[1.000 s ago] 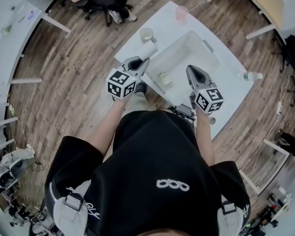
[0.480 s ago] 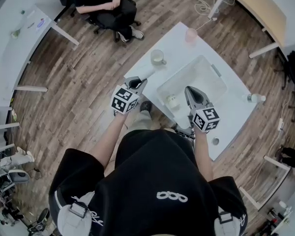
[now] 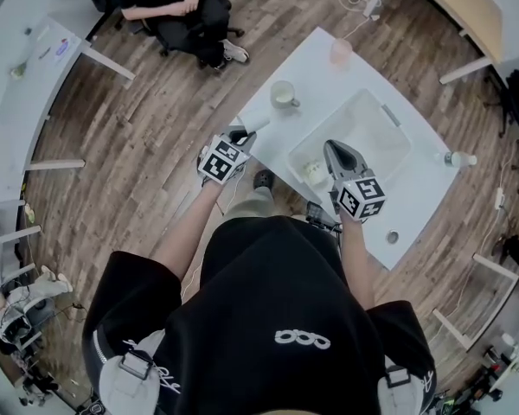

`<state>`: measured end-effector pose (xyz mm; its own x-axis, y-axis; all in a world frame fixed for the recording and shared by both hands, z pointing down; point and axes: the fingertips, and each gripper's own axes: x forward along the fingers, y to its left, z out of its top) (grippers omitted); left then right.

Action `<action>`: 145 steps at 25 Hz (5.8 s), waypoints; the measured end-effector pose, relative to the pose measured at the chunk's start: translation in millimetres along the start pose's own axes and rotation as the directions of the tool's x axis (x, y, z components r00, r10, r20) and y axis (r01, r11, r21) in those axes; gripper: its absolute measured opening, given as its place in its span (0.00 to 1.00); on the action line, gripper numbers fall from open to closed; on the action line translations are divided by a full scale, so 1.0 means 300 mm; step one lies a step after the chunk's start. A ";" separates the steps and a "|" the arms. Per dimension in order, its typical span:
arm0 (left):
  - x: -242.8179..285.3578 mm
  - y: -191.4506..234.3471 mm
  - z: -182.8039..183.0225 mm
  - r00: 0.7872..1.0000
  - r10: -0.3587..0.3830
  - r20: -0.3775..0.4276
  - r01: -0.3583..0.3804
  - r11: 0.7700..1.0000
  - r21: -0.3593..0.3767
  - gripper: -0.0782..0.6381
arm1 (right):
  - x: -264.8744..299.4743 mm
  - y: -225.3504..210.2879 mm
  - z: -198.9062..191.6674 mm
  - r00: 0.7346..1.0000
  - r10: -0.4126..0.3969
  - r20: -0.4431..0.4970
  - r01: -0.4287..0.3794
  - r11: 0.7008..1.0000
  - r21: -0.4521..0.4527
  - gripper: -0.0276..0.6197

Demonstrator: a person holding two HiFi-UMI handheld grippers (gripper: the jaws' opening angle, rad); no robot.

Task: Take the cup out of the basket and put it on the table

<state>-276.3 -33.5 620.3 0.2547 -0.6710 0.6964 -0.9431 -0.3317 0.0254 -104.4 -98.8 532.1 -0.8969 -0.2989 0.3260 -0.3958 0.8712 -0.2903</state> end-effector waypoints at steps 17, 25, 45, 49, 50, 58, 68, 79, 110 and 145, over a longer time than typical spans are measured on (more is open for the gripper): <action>0.279 0.072 -0.185 0.927 -0.006 -0.374 0.186 0.875 0.447 0.13 | 0.054 -0.036 -0.104 0.989 -0.149 -0.015 0.150 0.986 0.073 0.08; 0.356 0.135 -0.259 0.860 0.139 -0.491 0.260 0.709 0.656 0.13 | 0.032 -0.052 -0.126 0.980 -0.199 -0.015 0.199 0.974 0.104 0.08; 0.445 0.154 -0.360 0.739 0.435 -0.514 0.471 0.211 0.856 0.13 | -0.017 -0.094 -0.163 0.966 -0.257 0.004 0.253 0.955 0.157 0.08; 0.455 0.141 -0.355 0.747 0.451 -0.489 0.472 0.157 0.867 0.13 | -0.037 -0.099 -0.165 0.964 -0.266 0.003 0.262 0.951 0.164 0.08; 0.457 0.137 -0.354 0.749 0.450 -0.486 0.472 0.152 0.868 0.13 | -0.040 -0.101 -0.163 0.963 -0.268 0.005 0.263 0.950 0.165 0.08; 0.452 0.115 -0.351 0.771 0.425 -0.475 0.450 0.164 0.878 0.14 | -0.054 -0.096 -0.172 0.963 -0.269 0.020 0.262 0.950 0.170 0.08; 0.377 0.095 -0.268 0.822 0.350 -0.449 0.328 0.354 0.876 0.14 | -0.083 -0.093 -0.158 0.969 -0.245 0.026 0.238 0.958 0.158 0.08; 0.422 0.108 -0.328 0.790 0.388 -0.474 0.358 0.336 0.871 0.14 | -0.141 -0.081 -0.162 0.970 -0.241 0.028 0.234 0.961 0.149 0.08; -0.245 -0.401 0.436 0.878 -0.083 0.472 0.131 0.989 -0.069 0.12 | -0.406 -0.143 -0.068 0.991 -0.119 0.059 0.117 0.993 0.033 0.08; -0.171 -0.489 0.490 0.859 0.000 0.512 0.079 0.988 -0.134 0.12 | -0.385 -0.126 -0.127 0.949 0.220 -0.227 -0.284 0.911 -0.300 0.08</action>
<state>-119.6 -47.9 475.4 0.3281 -0.9159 0.2315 -0.9400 -0.2922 0.1761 21.8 -82.4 539.7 -0.8932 -0.0031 0.4496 -0.0470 0.9951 -0.0865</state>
